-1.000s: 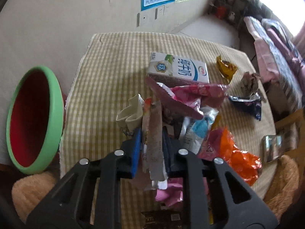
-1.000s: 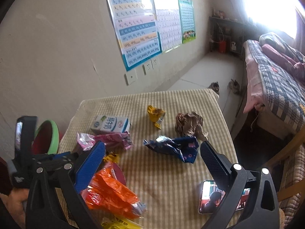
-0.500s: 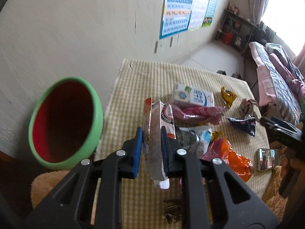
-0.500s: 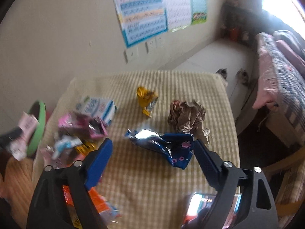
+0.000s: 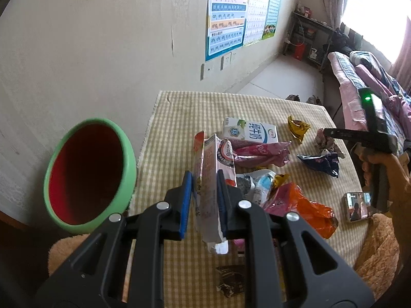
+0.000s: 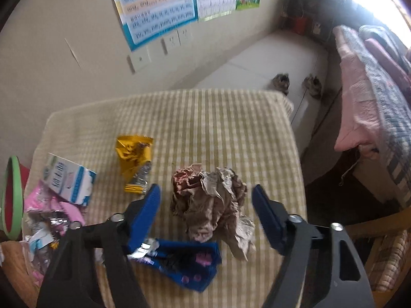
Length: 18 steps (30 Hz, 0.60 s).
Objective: Collect trash
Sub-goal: 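Grasp the white-pink wrapper with the left tool while the right tool grasps the brown paper ball, then carry both held items over the green-rimmed red bin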
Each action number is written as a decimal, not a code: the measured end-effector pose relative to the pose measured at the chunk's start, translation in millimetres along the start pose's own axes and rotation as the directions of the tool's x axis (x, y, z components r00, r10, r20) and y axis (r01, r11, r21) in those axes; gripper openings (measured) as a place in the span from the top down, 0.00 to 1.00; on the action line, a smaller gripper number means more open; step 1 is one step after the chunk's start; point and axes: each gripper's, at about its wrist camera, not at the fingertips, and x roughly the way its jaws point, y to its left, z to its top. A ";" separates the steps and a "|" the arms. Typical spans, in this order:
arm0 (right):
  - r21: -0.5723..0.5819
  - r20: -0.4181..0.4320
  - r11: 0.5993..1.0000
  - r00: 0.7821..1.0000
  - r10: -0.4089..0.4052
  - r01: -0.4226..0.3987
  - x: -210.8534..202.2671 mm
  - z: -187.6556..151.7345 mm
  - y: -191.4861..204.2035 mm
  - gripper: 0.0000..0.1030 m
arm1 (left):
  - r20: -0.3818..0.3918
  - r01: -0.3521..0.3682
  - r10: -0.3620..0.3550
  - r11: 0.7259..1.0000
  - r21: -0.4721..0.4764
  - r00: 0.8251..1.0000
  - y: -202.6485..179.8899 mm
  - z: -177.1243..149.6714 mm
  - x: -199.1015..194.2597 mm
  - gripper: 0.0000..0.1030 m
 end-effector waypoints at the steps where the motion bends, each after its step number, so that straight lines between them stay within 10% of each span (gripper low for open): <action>1: 0.011 -0.021 1.000 1.000 0.018 -0.018 6.9 0.2 -2.6 0.54 | 0.000 -0.001 0.001 1.000 -0.001 1.000 1.0 -0.2 -0.4 0.82; 6: 0.079 0.064 0.992 0.994 0.091 -0.096 -17.1 -2.8 -13.8 0.73 | -0.004 -0.011 0.011 1.000 -0.015 1.000 4.6 -1.3 0.3 0.82; 18: -0.070 0.314 0.979 0.927 0.203 -0.191 -145.4 -51.9 54.4 0.75 | 0.033 -0.069 0.069 0.997 -0.019 0.997 11.9 4.6 2.9 0.82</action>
